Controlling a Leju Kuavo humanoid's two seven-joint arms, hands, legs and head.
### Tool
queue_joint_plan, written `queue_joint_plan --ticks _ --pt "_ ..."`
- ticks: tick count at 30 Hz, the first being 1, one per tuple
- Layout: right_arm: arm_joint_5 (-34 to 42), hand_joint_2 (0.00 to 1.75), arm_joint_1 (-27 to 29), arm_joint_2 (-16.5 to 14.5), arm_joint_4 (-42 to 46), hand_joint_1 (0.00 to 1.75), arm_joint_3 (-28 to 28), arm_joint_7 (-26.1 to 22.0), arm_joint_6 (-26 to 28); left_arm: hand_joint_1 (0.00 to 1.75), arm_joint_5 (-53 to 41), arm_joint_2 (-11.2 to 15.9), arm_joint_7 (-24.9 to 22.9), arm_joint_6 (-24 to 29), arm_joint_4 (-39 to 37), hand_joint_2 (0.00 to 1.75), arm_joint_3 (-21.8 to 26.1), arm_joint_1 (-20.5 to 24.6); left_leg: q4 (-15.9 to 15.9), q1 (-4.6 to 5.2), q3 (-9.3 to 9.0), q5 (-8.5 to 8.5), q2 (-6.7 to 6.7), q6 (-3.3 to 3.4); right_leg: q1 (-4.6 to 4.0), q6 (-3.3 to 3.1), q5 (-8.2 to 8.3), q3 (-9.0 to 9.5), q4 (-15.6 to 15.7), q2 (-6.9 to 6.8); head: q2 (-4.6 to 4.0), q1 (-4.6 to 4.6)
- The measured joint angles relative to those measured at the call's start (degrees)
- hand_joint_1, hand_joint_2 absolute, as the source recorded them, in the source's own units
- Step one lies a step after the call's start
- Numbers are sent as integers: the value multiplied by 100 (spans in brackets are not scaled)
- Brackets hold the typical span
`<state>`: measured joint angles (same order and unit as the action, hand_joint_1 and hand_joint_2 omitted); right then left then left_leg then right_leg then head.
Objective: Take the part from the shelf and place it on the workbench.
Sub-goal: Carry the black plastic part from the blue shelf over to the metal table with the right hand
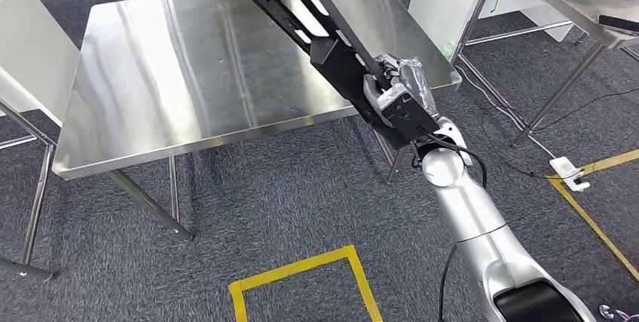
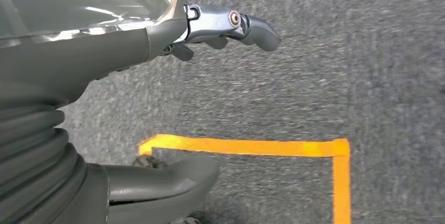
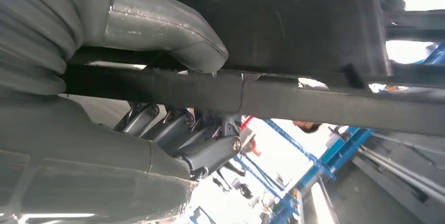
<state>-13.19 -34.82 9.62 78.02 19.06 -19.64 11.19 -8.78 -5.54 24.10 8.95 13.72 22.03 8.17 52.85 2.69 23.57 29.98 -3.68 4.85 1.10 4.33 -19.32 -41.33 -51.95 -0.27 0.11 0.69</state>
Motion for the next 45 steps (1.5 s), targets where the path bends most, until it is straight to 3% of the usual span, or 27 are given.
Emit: queue_joint_plan --ticks 2,4,6,7,8,9,10,12,13,14,16,18,21,23,24,26,27,29,32,34,37,38,39,40,42,43,45 --pt "12 175 -81 -7 45 175 -12 -1 6 0 9 13 19 -32 7 175 -7 45 662 2 120 -77 117 -66 44 -177 186 147 -138 -30 0 -32" --pt "21 175 -126 -9 74 175 -19 10 18 0 26 19 32 -54 5 175 -11 79 1473 -56 525 -9 252 -189 25 -339 202 310 -255 -66 0 -49" --pt "31 175 -125 -10 113 175 -27 20 35 0 39 10 37 -53 4 175 -14 81 1828 -151 953 500 308 -283 13 -399 8 457 -306 -52 0 -54" --pt "38 175 -119 -10 135 175 -35 23 49 0 46 6 38 -53 4 175 -15 78 1803 -198 1098 794 320 -316 14 -395 -78 531 -314 -41 0 -57" --pt "44 175 -111 -4 155 175 -46 24 63 0 57 5 39 -52 3 175 -15 74 1657 -240 1187 981 334 -339 19 -385 -168 612 -327 -31 0 -56" --pt "47 175 -100 4 173 175 -64 23 81 0 73 7 41 -52 3 175 -15 74 1404 -274 1219 969 344 -353 26 -370 -259 693 -345 -24 0 -56" --pt "50 175 -86 14 191 175 -83 23 103 0 87 10 43 -51 3 175 -15 71 1078 -298 1209 727 355 -359 33 -351 -348 777 -362 -22 0 -56" --pt "61 175 -42 37 225 175 -134 23 148 0 107 16 47 -52 -6 175 -16 58 521 -302 1128 -127 385 -339 42 -297 -486 907 -375 -13 -1 -62" --pt "66 175 -18 50 251 175 -163 25 169 0 110 17 52 -52 -10 175 -16 54 391 -281 1089 -448 392 -315 41 -268 -525 935 -371 -9 -1 -66" --pt "64 175 8 67 287 175 -196 29 187 0 116 17 56 -52 -14 175 -17 53 350 -253 1066 -613 390 -287 44 -236 -551 946 -360 -8 -1 -71" --pt "25 175 45 103 393 175 -270 51 214 0 136 16 66 -51 -10 175 -17 62 306 -225 1015 -604 359 -233 40 -174 -600 944 -340 -16 0 -72" --pt "-18 175 61 139 516 175 -342 71 234 0 158 13 73 -51 -4 175 -16 74 215 -229 935 -600 336 -180 31 -158 -721 837 -545 -13 0 -67" --pt "-38 175 133 212 617 175 -428 86 252 0 192 12 82 -49 -1 175 -15 88 171 -212 840 -546 302 -85 20 -234 -1058 220 -1644 10 0 -57" --pt "-54 175 231 256 631 175 -463 99 255 0 209 4 86 -49 -1 175 -15 73 173 -196 761 -480 267 -58 8 -208 -1074 -131 -2108 20 0 -54" --pt "-60 175 264 269 641 175 -470 103 256 0 214 -1 88 -49 -1 175 -15 67 177 -189 711 -442 250 -60 5 -161 -938 -138 -1995 22 0 -54" --pt "-73 175 276 289 675 175 -481 103 256 0 224 -7 98 -49 -1 175 -15 69 198 -181 615 -351 223 -85 6 -68 -520 134 -1245 22 0 -52" --pt "-95 175 262 297 693 175 -490 105 258 0 240 -6 108 -49 -1 175 -15 73 239 -161 588 -288 212 -107 4 -60 -354 306 -849 23 0 -51" --pt "-201 175 236 321 722 175 -520 154 278 0 292 -2 133 -48 -1 175 -11 71 298 -135 570 -183 196 -153 -5 -134 -233 501 -461 30 0 -58" --pt "-532 175 246 411 764 175 -588 360 310 0 360 28 188 -46 1 175 11 49 358 -143 560 -81 202 -221 11 -256 -264 549 -436 35 0 -76" --pt "-734 175 281 516 782 175 -653 487 314 0 396 52 229 -47 2 175 35 27 757 -174 736 164 250 -311 53 -318 -283 584 -423 25 0 -88" --pt "-911 175 364 643 781 175 -732 588 315 0 429 63 253 -49 1 175 53 -39 1886 -258 1382 621 317 -436 52 -362 -306 597 -424 17 0 -100" --pt "-984 175 402 683 775 175 -752 636 315 0 442 64 259 -50 0 175 56 -62 2055 -277 1519 614 325 -450 52 -364 -309 598 -424 17 0 -100" --pt "-1062 175 444 735 762 175 -778 689 314 0 456 66 269 -51 -1 175 60 -81 1992 -290 1544 488 330 -450 52 -361 -313 602 -424 17 0 -100" --pt "-1129 175 485 793 745 175 -814 731 313 0 469 69 279 -53 -1 175 65 -94 1703 -293 1448 272 336 -434 50 -356 -316 609 -424 17 0 -99" --pt "-1202 175 537 897 710 175 -890 766 311 0 492 89 294 -56 -1 175 78 -111 864 -273 1076 -155 352 -352 36 -340 -322 621 -426 16 0 -99" --pt "-1215 175 548 936 697 175 -921 767 310 0 502 100 299 -56 -1 175 84 -115 566 -255 934 -265 362 -307 27 -326 -321 625 -425 17 0 -98" --pt "-1237 175 567 987 673 175 -958 774 309 0 511 119 307 -56 -1 175 93 -118 373 -216 846 -310 371 -233 19 -266 -311 634 -410 18 0 -96"
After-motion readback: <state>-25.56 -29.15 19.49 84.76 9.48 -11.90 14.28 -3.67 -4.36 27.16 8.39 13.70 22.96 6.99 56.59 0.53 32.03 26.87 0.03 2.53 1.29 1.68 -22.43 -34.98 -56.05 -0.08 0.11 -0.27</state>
